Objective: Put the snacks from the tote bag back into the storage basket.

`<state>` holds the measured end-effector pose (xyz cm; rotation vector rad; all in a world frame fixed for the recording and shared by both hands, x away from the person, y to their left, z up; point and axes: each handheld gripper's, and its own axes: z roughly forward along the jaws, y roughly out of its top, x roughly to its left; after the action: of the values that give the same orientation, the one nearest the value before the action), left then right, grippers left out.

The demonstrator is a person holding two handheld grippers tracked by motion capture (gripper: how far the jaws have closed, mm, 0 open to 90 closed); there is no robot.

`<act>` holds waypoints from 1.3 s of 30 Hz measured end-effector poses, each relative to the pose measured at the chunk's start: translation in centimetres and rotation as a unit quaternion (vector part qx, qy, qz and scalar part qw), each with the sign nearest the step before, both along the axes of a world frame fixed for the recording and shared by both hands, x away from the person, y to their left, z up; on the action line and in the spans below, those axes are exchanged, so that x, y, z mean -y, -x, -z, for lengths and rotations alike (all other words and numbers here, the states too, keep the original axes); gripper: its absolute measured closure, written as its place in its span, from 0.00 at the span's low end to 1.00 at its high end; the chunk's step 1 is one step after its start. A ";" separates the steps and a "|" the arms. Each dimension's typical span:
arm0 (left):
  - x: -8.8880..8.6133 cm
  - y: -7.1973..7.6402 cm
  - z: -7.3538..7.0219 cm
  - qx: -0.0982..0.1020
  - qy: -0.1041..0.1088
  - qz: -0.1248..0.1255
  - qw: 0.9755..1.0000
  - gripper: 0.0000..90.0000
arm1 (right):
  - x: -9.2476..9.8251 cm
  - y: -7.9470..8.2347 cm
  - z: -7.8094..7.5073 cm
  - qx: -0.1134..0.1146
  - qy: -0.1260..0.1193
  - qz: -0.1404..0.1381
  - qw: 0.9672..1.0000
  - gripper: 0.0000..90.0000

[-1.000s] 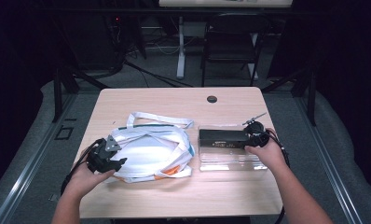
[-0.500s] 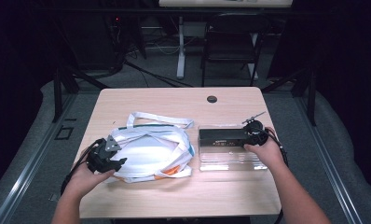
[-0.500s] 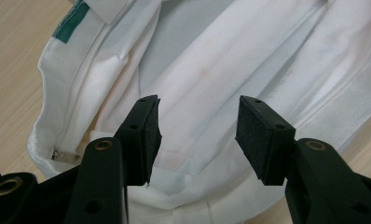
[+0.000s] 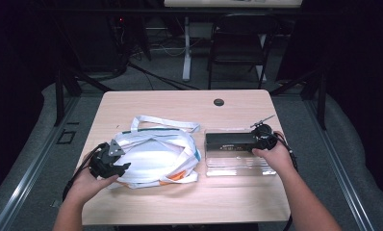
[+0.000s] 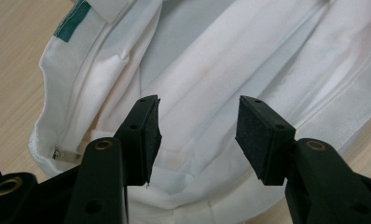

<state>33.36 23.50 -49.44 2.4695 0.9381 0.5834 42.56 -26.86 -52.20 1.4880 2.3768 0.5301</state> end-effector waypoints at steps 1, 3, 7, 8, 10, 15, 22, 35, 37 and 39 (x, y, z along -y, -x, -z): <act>0.0 0.0 0.0 0.000 0.000 0.000 1.000 0.55 | 0.1 0.0 -0.1 -0.003 -0.001 -0.003 1.000 0.48; 0.0 0.0 0.0 0.000 0.000 0.000 1.000 0.55 | 0.1 0.1 -0.1 0.001 -0.001 -0.001 1.000 0.46; -0.1 0.0 0.0 0.001 0.000 0.000 1.000 0.55 | 0.4 0.3 -0.4 0.004 -0.003 0.002 1.000 0.45; -0.1 0.0 0.0 0.001 0.000 -0.001 1.000 0.55 | 0.5 0.4 -0.5 0.004 -0.002 0.000 1.000 0.44; -0.1 0.0 0.0 0.000 -0.001 0.000 1.000 0.55 | 0.7 0.5 -0.7 0.004 0.001 0.000 1.000 0.44; 0.0 0.0 0.0 0.000 0.001 0.000 1.000 0.55 | 1.0 0.9 -1.0 0.011 -0.005 0.005 1.000 0.42; 0.0 0.0 0.1 -0.002 0.000 0.000 1.000 0.55 | 1.2 1.5 -1.6 0.017 -0.005 -0.003 1.000 0.41; 0.0 0.0 0.1 -0.001 -0.001 -0.001 1.000 0.55 | -0.6 3.3 -3.4 0.040 -0.006 -0.042 0.998 0.41; 0.0 0.0 0.1 -0.003 -0.001 0.000 1.000 0.55 | -1.2 3.8 -3.6 0.044 -0.010 -0.052 0.998 0.41; 0.0 0.0 0.1 -0.001 0.000 0.000 1.000 0.55 | -1.8 4.3 -3.7 0.048 -0.012 -0.063 0.997 0.41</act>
<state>33.39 23.51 -49.55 2.4713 0.9389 0.5805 38.27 -25.05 -48.48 1.2985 2.4078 0.6454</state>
